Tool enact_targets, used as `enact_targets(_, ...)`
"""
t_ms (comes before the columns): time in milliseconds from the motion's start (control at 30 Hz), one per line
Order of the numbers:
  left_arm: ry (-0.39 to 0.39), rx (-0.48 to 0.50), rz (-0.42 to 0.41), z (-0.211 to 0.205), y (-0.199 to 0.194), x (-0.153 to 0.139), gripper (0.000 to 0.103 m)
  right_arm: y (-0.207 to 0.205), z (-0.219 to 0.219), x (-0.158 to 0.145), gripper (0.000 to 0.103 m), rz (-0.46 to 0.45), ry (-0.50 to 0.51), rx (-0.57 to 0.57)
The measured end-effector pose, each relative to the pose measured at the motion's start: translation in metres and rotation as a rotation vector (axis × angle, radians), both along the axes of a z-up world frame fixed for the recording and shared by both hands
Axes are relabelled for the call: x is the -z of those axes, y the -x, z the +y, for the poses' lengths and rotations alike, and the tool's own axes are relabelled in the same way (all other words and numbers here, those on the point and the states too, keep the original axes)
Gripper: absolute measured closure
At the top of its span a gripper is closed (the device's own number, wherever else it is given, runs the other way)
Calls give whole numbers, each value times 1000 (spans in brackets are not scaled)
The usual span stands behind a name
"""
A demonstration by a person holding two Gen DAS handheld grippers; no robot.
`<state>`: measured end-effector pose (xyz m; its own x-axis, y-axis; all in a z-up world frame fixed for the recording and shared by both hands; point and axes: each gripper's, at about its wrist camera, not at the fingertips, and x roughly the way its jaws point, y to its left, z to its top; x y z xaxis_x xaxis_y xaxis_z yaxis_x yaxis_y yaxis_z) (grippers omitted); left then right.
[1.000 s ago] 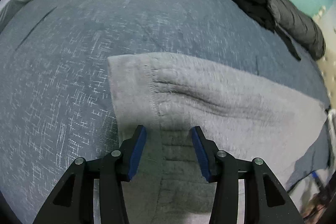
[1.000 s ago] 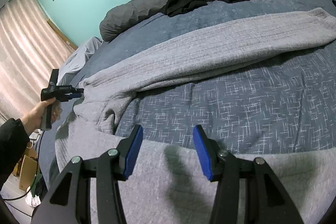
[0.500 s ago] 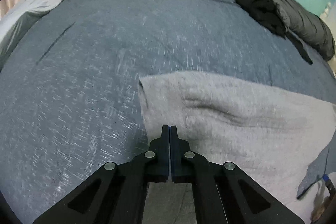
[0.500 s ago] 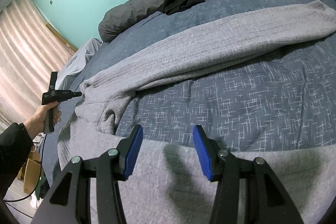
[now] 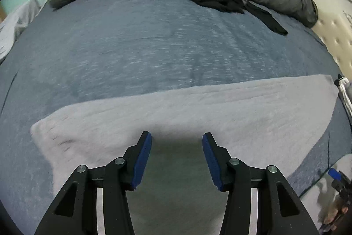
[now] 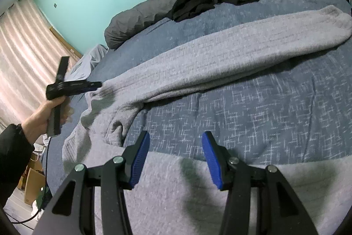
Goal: Fold clothes
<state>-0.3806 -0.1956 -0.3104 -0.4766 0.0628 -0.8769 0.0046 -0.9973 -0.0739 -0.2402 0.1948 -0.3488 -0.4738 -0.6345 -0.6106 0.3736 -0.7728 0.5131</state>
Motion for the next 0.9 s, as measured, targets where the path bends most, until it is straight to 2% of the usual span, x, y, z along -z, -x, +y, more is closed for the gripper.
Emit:
enact_targets(300,55,71,-55,40,29,28,51,11,21,2,53,-23,37,35)
enact_targets(333,61,79,-62,44,32,31,56,11,23,2,53,-23,41,36)
enact_targets(367,67,87,-68,49,36,34,72,12,24,1,53,-22,44,38)
enact_targets(433,79,103,-80,57,42,40,90,13,27,0,53,-21,52,39)
enact_targets(533,93,117,-69,66,43,44,103,13,27,0,53,-24,55,39)
enact_targets(733,115,104,-30,66,44,42,103,13,28,1,53,-29,62,41)
enact_targets(900,74,59,-13,53,45,34,103,15,28,3,53,-35,64,40)
